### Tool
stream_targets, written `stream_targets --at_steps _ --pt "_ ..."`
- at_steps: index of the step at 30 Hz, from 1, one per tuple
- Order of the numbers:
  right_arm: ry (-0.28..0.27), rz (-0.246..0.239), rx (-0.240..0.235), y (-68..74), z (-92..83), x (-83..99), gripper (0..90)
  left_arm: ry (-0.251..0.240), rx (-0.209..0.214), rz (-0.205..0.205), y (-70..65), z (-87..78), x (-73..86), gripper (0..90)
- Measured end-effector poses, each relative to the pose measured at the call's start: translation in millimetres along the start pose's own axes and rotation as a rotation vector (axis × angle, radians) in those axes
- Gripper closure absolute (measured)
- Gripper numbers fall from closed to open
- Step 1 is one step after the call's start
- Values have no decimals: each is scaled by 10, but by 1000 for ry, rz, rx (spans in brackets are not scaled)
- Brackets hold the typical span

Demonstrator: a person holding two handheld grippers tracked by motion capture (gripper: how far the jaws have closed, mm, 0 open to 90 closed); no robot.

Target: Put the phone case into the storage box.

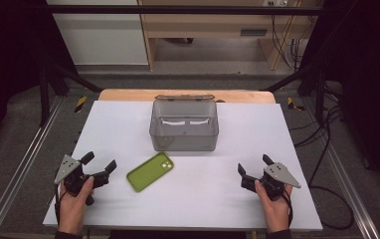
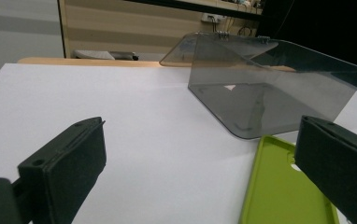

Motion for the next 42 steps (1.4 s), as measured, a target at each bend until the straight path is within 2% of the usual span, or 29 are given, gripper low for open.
stream_targets --at_steps 8,13,19,27,33,36,42 --pt "13 -19 24 -31 0 20 66 20 16 13 -54 37 3 19" --pt "18 -27 34 -37 9 19 62 32 13 8 -57 44 12 20" --pt "30 -45 44 -30 21 32 60 44 9 25 -94 70 8 20" --pt "48 -45 53 -44 41 56 59 87 8 82 -228 168 28 20" --pt "55 -44 53 -42 44 64 58 147 7 121 -305 242 86 20" --pt "59 -47 53 -41 49 68 58 157 20 117 -343 275 94 20" --pt "67 -48 53 -37 59 78 57 185 38 141 -427 336 108 25"
Point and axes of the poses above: each handheld gripper's, and its own axes: z roughly forward along the jaws, x roughly out of its underside, y roughly to its left, the point moved 7 cm from there along z, roughly forward along the jaws, and after that the axes turned 12 degrees about y, right-handed, at the moved point
